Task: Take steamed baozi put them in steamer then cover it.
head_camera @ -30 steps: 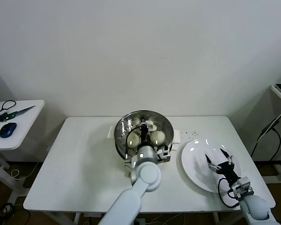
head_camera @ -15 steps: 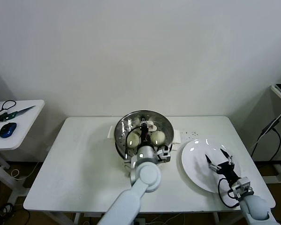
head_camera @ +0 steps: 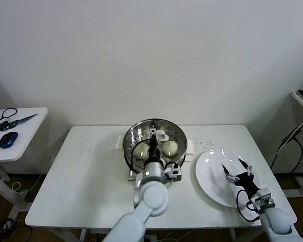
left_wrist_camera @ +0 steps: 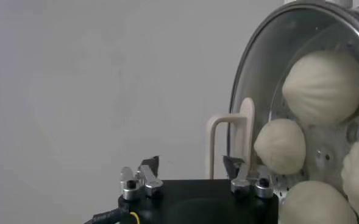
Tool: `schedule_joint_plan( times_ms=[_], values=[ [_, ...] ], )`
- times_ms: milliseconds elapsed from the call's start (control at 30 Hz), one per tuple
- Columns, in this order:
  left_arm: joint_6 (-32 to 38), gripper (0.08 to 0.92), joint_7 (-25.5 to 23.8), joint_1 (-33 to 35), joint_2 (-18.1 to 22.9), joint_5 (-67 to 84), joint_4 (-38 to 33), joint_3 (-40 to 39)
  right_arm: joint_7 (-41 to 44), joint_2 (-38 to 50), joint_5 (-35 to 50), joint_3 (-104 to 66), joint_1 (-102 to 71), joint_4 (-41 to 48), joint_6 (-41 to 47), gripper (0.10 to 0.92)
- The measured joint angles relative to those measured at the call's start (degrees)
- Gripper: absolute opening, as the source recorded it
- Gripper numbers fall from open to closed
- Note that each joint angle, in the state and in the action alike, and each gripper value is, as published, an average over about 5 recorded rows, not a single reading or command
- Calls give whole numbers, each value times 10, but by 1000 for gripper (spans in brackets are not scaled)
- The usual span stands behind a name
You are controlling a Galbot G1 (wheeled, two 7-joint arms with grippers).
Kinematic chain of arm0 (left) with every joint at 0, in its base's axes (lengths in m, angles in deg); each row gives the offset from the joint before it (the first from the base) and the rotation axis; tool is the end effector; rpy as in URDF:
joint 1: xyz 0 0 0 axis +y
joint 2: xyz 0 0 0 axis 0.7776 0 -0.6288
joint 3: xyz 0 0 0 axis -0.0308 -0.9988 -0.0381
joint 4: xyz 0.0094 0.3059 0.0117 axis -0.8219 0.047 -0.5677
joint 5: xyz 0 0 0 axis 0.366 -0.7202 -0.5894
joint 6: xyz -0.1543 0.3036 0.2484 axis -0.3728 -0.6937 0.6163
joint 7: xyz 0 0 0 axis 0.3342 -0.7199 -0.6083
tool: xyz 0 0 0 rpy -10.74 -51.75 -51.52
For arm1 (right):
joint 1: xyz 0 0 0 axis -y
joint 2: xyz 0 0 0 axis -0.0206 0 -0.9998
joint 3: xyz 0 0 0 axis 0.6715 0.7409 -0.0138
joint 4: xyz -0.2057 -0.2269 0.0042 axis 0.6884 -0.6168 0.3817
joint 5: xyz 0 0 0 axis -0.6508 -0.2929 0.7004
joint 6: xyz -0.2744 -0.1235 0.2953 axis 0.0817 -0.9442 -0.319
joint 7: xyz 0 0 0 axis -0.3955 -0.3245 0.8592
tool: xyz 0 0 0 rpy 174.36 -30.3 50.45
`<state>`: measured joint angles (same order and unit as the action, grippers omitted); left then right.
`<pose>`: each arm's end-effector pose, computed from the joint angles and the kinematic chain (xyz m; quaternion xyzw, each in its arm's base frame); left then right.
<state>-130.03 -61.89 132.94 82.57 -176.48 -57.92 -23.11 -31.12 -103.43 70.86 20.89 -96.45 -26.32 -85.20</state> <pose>0.3509 -0.2442 -0.1989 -0.0025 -0.7218 -0.6916 0.0251 0.3553 -0.2159 -0.4083 0.1061 -0.9800 0.1385 0.0962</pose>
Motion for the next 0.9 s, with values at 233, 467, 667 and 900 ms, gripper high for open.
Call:
schedule_joint_plan(
  times_ms=[233,467,667,900],
  values=[
    [0,820,-3,33,-29,14,-58,8,-2,2,-4,1,3,-5,17,823],
    [0,823,19,77,-63,51,-122,32,-7,7,5,5,7,-19,30,823],
    [-1,823,74,123,-91,131,-179,83,-13,8,16,6,5,-37,38,823],
    [6,823,171,200,-101,290,-220,184,-17,2,19,8,0,-56,42,823]
  ],
)
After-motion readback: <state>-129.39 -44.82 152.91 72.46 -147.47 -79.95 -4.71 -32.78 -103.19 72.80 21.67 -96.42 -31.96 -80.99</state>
